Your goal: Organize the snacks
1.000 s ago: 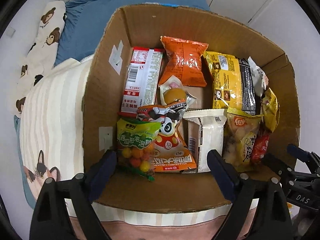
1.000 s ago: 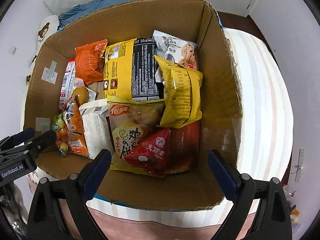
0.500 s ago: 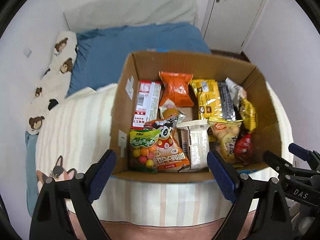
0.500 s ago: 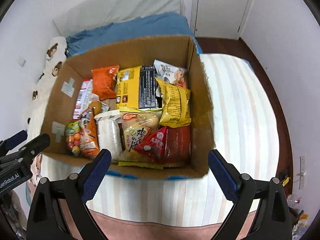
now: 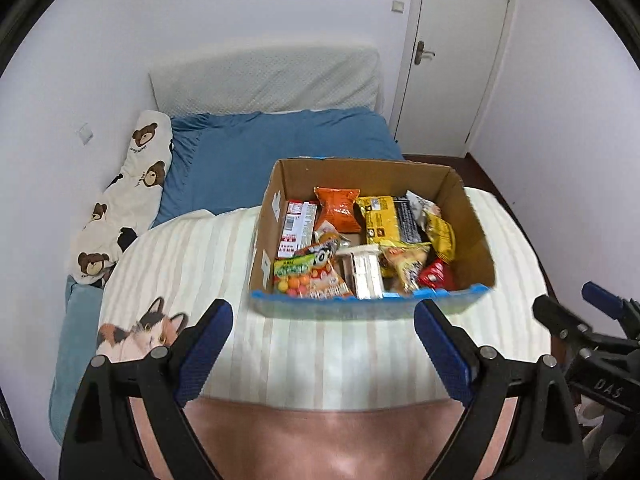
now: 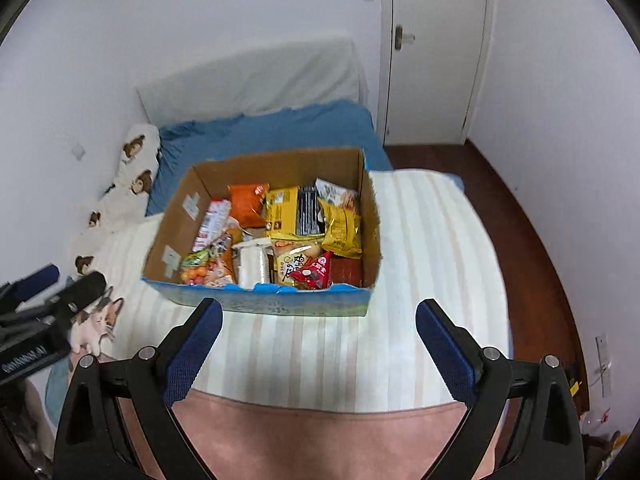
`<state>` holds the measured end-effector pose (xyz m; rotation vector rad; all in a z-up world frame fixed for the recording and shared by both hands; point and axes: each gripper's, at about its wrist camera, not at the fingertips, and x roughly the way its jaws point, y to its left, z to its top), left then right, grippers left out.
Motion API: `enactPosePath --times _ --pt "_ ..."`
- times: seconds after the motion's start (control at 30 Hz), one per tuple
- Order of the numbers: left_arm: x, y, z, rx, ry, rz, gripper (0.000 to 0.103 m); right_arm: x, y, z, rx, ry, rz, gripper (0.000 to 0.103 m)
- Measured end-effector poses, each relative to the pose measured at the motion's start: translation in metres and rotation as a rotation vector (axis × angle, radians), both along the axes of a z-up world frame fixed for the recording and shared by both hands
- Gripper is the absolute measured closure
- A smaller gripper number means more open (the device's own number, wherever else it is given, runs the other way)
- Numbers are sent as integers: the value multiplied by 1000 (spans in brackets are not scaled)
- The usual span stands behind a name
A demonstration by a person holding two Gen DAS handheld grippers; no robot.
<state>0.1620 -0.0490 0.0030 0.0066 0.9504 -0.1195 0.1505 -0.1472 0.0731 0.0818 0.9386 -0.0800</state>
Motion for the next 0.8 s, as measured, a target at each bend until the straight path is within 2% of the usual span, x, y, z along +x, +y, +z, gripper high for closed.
enactPosePath --times 0.2,0.3,0.43,0.7,0.77,0.8 --pt "-49 5 20 -2 -45 7 10 -63 7 39 -29 -94 -1 1" --pt "-71 4 30 24 -81 5 10 -90 11 54 -49 -132 -1 0" --pt "-96 4 44 39 -117 3 10 -117 17 70 -55 -157 12 0" --pt "-120 14 64 7 -154 31 10 -154 25 98 -64 -203 35 0" --pt "-122 17 66 -9 -161 40 7 -159 26 102 -64 -214 42 0" --pt "-121 18 67 -14 -163 42 1 -158 27 101 -66 -216 45 0"
